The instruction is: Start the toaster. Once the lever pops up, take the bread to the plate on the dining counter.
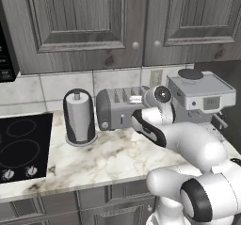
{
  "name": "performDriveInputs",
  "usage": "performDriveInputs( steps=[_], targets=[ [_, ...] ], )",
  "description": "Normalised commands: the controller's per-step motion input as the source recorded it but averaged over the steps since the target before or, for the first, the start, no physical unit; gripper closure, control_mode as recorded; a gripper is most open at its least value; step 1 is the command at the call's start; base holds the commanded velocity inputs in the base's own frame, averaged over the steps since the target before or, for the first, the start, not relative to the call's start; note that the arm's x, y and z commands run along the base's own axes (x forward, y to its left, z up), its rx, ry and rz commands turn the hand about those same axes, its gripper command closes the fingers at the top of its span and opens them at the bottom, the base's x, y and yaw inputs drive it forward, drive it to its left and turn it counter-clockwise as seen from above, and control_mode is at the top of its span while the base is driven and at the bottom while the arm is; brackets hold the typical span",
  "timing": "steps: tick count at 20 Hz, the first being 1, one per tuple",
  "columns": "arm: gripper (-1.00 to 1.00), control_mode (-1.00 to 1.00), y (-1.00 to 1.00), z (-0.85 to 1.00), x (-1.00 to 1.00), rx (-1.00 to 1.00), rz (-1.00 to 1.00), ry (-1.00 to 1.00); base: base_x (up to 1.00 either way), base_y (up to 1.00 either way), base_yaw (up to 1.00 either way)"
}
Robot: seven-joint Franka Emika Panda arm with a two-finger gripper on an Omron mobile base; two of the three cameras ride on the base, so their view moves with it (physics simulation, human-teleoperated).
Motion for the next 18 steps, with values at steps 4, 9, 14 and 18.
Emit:
performDriveInputs(
  steps=[4,9,14,18],
  targets=[
    [-1.0,-1.0,0.0,0.22,0.0,0.0,0.03,-0.04,0.0,0.0,0.0],
    [-1.0,-1.0,0.04,0.46,0.0,0.0,0.02,0.06,0.0,0.0,0.0],
    [-1.0,-1.0,0.06,0.31,0.0,-0.01,0.04,0.06,0.0,0.0,0.0],
    [-1.0,-1.0,0.06,0.02,0.05,-0.07,0.07,0.0,0.0,0.0,0.0]
  ],
)
